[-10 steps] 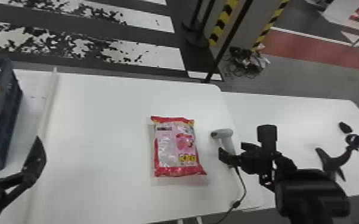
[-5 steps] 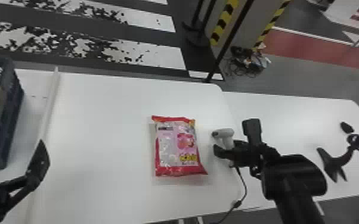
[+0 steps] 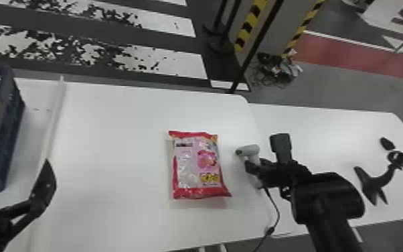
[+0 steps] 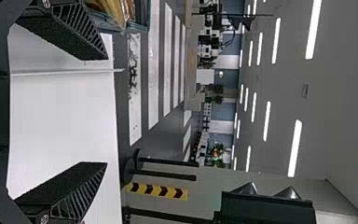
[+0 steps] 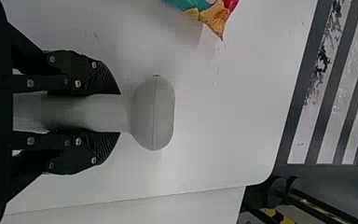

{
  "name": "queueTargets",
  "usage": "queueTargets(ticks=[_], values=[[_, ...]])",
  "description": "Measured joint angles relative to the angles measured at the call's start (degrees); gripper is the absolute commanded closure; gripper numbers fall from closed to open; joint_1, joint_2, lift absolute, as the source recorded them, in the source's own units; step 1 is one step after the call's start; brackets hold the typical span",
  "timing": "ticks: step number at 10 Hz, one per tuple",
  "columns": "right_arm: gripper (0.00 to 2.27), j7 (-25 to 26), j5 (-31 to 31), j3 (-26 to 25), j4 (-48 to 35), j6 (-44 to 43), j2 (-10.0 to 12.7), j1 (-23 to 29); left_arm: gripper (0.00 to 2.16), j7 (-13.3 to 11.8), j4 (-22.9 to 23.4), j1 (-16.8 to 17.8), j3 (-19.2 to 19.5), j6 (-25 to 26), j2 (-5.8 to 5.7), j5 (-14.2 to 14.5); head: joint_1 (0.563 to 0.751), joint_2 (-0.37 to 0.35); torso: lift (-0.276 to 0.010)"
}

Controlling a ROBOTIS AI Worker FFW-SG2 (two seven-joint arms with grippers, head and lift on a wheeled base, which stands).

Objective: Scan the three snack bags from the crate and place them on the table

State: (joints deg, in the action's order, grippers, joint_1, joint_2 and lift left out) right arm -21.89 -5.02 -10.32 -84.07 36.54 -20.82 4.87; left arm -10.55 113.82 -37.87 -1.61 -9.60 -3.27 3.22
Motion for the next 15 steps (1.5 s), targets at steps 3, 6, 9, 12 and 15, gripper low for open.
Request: queueTargets(ticks=[3,6,9,12,15], values=[[2.26,-0.70,0.83,-0.39,-9.42,6.44,0.00,3.20,0.07,0.02,0.32,-0.09,-0.22,-0.07,0.14,-0.06,0.695,-0.344,-0.062],[2.26,-2.19,2.76,0.65,-19.43,13.63,0.61,6.02,0.07,0.18,0.35,-0.09,-0.40,-0.25,0.27,-0.06,0.695,-0.302,-0.062],[2.26,-3.49,4.13,2.38,-25.83,18.91,1.57,6.97,0.07,0.18,0.29,-0.06,-0.41,-0.28,0.34,-0.06,0.695,-0.241,-0.062],[2.26,-3.51,4.16,4.55,-26.89,22.87,2.67,5.47,0.07,0.18,0.24,-0.11,-0.45,-0.44,0.37,-0.06,0.695,-0.210,-0.062],[2.26,-3.42,3.57,5.44,-26.21,27.14,4.99,1.64,0.07,0.18,0.32,-0.32,-0.58,-0.46,0.32,-0.06,0.695,-0.183,-0.062]])
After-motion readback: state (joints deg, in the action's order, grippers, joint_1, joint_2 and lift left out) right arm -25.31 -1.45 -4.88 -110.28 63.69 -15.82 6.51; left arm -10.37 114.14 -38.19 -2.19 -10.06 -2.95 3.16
